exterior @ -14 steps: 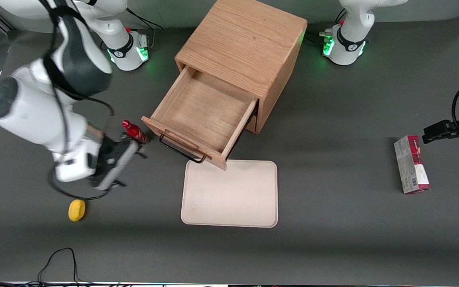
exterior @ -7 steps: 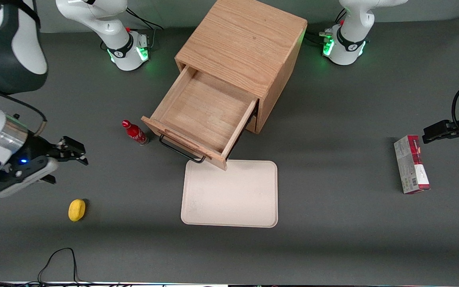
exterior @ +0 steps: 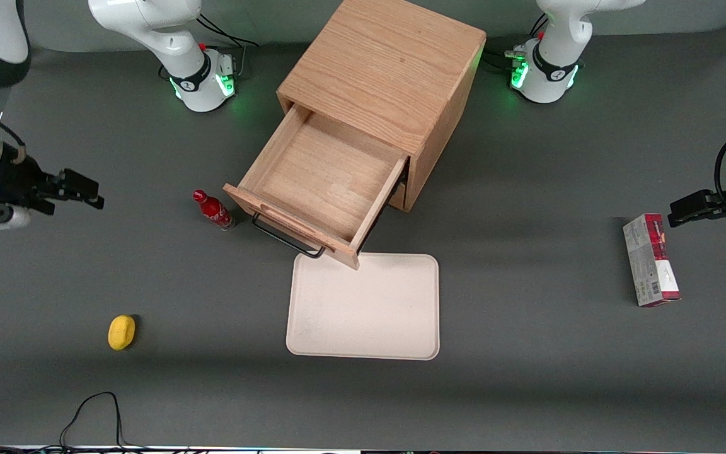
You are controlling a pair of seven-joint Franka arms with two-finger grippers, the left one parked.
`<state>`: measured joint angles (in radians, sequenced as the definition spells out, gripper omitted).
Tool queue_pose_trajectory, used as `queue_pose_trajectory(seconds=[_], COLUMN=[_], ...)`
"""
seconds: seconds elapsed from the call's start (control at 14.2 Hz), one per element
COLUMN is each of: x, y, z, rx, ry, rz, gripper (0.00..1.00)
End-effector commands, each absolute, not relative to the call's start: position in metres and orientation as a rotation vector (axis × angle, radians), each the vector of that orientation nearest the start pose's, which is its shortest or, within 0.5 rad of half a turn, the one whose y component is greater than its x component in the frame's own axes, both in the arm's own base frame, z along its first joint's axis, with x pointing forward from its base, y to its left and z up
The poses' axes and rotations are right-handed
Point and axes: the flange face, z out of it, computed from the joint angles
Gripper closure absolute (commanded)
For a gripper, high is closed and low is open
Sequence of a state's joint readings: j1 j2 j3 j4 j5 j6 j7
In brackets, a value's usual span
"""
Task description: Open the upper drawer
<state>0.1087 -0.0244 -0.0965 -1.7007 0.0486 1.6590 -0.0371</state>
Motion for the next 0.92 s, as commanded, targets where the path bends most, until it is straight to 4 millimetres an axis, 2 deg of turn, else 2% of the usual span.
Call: queue_pose_trajectory(seconds=[0.0, 0.14, 0.35, 0.49, 0.85], x=[0.504, 0.502, 0.506, 0.511, 0.515], y=[0.014, 0.015, 0.014, 0.021, 0.023], z=[0.594, 0.601, 0.610, 0.609, 0.612], rx=[-3.105, -3.108, -3.145, -3.172, -3.164], ry=[0.024, 0.109, 0.101, 0.077, 0.063], rz=[0.037, 0.062, 0.034, 0.052, 0.044], gripper=[0.00, 0.00, 0.00, 0.00, 0.00])
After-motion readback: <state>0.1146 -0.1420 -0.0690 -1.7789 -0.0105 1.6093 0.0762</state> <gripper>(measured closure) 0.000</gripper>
